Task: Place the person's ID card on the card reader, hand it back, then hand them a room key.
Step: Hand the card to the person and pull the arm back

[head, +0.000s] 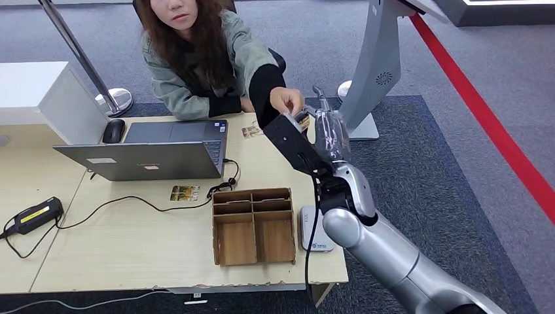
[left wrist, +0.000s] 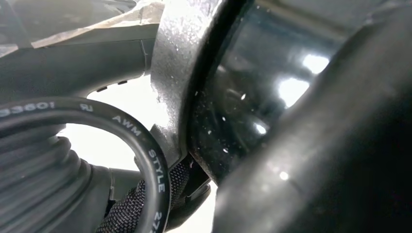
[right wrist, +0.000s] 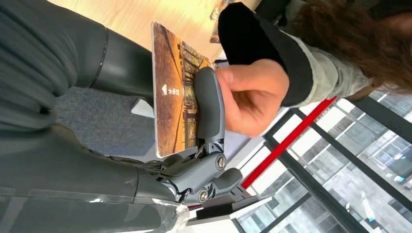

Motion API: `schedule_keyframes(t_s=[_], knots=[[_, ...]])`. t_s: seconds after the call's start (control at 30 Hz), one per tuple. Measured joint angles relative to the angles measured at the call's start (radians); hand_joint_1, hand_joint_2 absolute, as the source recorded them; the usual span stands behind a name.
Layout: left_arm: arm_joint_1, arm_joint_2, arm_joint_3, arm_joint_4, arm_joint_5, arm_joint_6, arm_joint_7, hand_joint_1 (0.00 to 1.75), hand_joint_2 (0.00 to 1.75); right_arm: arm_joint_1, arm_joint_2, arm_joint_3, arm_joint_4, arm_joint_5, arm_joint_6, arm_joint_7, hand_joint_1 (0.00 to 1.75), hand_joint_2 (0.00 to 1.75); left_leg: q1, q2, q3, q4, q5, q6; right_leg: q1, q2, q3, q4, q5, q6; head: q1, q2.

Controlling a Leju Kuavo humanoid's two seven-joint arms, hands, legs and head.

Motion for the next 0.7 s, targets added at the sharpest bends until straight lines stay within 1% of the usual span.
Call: schedule_keyframes(t_s=[0.03,0.07,0.23,0.33,0.5,0.7], knots=[[0.0,0.0,0.0,0.0,0.0,0.0,0.0,0.0,1.75,0.0,0.001,0.003,0.005,-0.001,0.0,0.0,0.06,1.75,0.0,0.0,0.0,0.0,0.0,0.0,0.0,0.0,0.0,0.0,0.0,0.0,0.0,0.0],[0.0,0.0,0.0,0.0,0.001,0.0,0.0,0.0,1.75,0.0,0.003,0.005,0.009,-0.002,-0.001,-0.002,0.0,1.75,0.0,0.0,0.0,0.0,0.0,0.0,0.0,0.0,0.0,0.0,0.0,0.0,0.0,0.0],[0.0,0.0,0.0,0.0,0.013,0.001,0.0,0.0,1.75,0.008,0.009,0.016,0.014,-0.037,0.007,-0.031,0.0,1.75,0.0,0.0,0.0,0.0,0.0,0.0,0.0,0.0,0.0,0.0,0.0,0.0,0.0,0.0],[0.001,0.002,0.001,0.0,0.024,0.0,0.0,0.0,1.75,0.029,0.009,0.022,-0.024,-0.046,0.027,-0.036,0.0,1.75,0.0,0.0,0.0,0.0,0.0,0.0,0.0,0.0,-0.001,0.0,0.0,0.0,0.0,0.0],[0.003,0.008,0.003,0.0,0.049,-0.008,0.0,0.0,1.75,0.079,-0.011,0.031,-0.157,-0.08,0.099,-0.017,0.0,1.75,0.001,0.0,0.0,0.0,0.0,0.0,0.0,0.0,-0.001,0.0,0.0,0.0,0.0,0.0],[0.006,0.016,0.008,0.0,0.069,-0.013,0.0,0.0,1.75,0.155,-0.073,0.032,-0.359,-0.132,0.183,0.009,0.0,1.75,0.0,0.001,0.0,0.0,0.0,0.0,0.0,0.001,-0.001,0.0,0.0,0.0,0.0,0.0]])
